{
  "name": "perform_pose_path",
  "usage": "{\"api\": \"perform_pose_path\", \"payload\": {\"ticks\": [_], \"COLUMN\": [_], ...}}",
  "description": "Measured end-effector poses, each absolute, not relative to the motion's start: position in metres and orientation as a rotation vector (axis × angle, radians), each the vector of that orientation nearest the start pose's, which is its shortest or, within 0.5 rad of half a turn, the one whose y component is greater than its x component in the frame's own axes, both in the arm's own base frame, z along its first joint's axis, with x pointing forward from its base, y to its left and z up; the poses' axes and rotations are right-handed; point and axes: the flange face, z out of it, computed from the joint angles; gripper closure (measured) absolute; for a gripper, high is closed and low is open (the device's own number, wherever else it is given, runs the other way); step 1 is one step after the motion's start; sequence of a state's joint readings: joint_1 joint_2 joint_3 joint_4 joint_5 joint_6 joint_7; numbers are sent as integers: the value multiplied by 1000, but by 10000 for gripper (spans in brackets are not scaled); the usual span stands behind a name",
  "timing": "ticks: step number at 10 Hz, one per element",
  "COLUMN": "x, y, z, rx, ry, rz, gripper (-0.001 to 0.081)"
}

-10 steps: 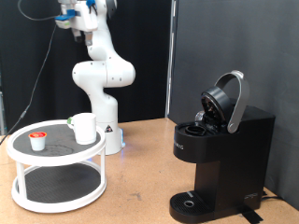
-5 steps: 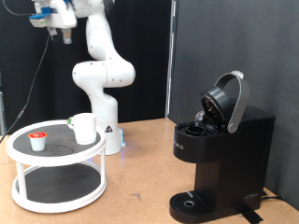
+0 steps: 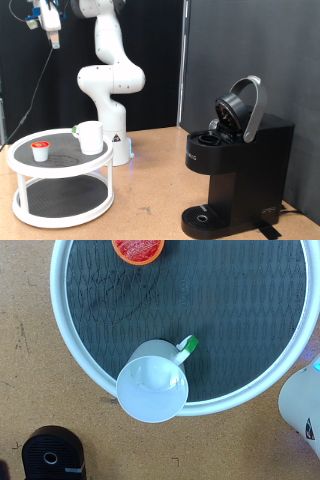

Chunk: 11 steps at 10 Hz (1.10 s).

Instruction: Make a cup of coffee with the keurig machine

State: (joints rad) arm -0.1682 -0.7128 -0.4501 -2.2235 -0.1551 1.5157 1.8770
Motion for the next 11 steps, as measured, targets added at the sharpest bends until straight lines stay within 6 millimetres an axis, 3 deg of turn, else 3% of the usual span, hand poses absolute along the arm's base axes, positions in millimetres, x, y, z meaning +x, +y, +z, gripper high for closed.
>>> {"api": "perform_pose_path", "payload": {"ticks": [5,8,11], "x": [244,248,264], "y": [-256,-268,-282], "z": [581,553,513], "rx": [-1228,-1262,-1242], "ry": [2799,2822,2828], "rz": [208,161,76], "gripper": [72,72,72]}}
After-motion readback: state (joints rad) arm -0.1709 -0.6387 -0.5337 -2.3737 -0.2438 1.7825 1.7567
